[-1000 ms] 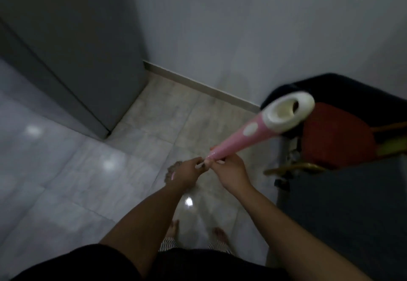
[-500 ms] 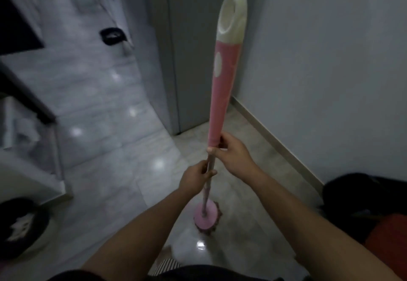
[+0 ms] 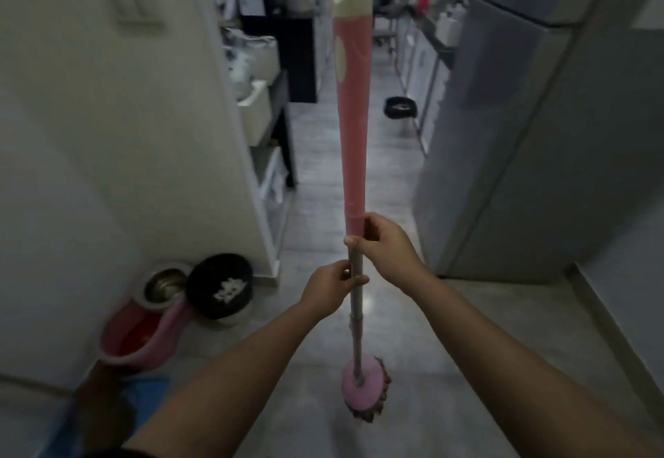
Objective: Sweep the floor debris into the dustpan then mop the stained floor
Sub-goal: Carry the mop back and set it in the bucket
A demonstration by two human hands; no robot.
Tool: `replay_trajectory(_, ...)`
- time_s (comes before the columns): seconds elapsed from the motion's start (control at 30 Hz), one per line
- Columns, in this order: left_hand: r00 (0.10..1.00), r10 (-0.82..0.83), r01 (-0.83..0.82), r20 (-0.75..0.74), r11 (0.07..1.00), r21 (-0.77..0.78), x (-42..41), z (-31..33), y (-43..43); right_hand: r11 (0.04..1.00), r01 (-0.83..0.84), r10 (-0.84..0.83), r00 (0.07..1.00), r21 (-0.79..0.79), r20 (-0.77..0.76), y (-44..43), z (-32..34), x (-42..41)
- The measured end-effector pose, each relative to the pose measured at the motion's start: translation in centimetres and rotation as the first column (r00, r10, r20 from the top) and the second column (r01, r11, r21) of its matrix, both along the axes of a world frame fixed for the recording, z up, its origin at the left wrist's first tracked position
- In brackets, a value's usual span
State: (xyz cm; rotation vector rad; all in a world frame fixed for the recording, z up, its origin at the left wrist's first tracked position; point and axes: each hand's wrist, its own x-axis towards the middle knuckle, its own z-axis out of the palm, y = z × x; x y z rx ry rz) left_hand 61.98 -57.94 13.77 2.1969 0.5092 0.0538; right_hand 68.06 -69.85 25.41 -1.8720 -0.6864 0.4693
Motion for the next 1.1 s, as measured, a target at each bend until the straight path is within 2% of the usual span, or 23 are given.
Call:
replay_trajectory(0.33, 0.937, 0.338, -0.340, 0.090, 0.941, -0.001, -10.6, 3.1, 23.5, 0.948, -0.315, 0.307, 0.945, 0.056, 0.108, 25.7, 2.9, -7.7)
replay_trajectory(0.47, 0.871, 0.481, -0.484, 0.104, 0.875, 0.011, -14.7, 4.4, 30.9, 0.903, -0.427, 0.414, 0.896, 0.055, 0.157, 34.3, 4.1, -10.6)
replay_trajectory(0.6, 0.778, 0.601, -0.620, 0.183, 0.782, 0.064, -17.5, 6.9, 37.8, 0.850, -0.521, 0.502, 0.846, 0.075, 0.183, 42.6, 6.1, -12.1)
replay_trajectory(0.73, 0.713, 0.665, -0.698, 0.223, 0.702, 0.141, -18.6, 9.2, 44.7, 0.807, -0.583, 0.555, 0.804, 0.099, 0.211, 50.4, 8.2, -12.2)
replay_trajectory(0.9, 0.650, 0.718, -0.759, 0.250, 0.631, 0.160, -18.2, 10.8, 53.0, 0.731, -0.679, 0.644, 0.719, 0.068, 0.260, 59.7, 9.8, -11.0)
replay_trajectory(1.1, 0.578, 0.797, -0.816, 0.176, 0.557, 0.157, -16.6, 9.2, 61.1, 0.640, -0.768, 0.748, 0.609, -0.043, 0.264, 68.8, 8.2, -9.2)
